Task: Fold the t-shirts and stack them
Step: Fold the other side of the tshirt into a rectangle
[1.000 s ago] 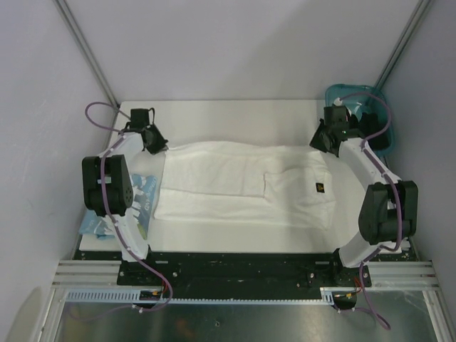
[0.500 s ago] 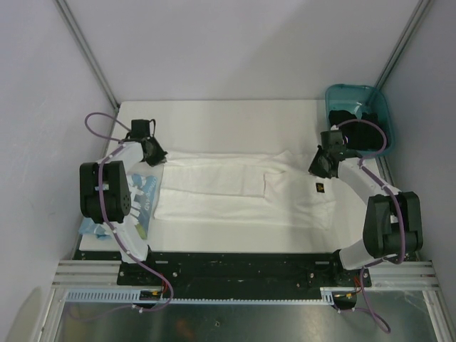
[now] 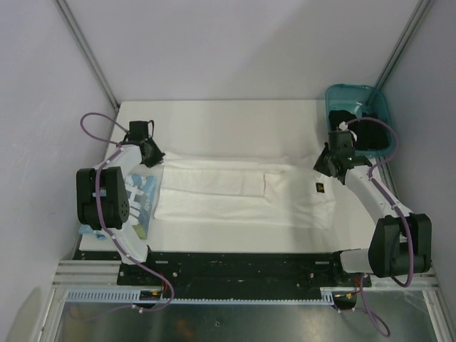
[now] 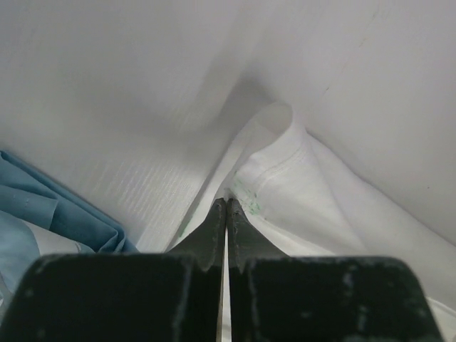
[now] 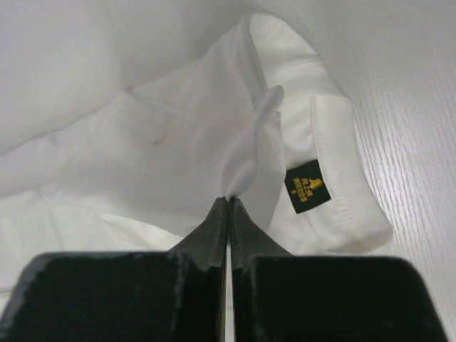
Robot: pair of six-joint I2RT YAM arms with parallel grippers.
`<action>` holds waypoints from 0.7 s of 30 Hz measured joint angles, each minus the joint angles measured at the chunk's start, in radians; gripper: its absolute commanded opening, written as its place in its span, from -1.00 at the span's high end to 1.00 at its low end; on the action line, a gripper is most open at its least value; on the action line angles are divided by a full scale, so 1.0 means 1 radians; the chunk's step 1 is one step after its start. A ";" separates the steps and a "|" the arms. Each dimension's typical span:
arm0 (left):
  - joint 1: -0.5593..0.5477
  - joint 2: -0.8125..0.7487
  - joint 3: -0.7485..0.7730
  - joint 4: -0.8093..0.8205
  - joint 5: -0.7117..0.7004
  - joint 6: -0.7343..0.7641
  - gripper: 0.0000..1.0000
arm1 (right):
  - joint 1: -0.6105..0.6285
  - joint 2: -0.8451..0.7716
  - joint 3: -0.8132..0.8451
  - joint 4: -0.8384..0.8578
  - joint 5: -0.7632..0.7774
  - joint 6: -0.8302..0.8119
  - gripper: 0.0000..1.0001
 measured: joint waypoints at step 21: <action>0.000 -0.023 -0.049 -0.005 -0.012 -0.001 1.00 | -0.039 -0.072 -0.100 -0.010 -0.013 0.012 1.00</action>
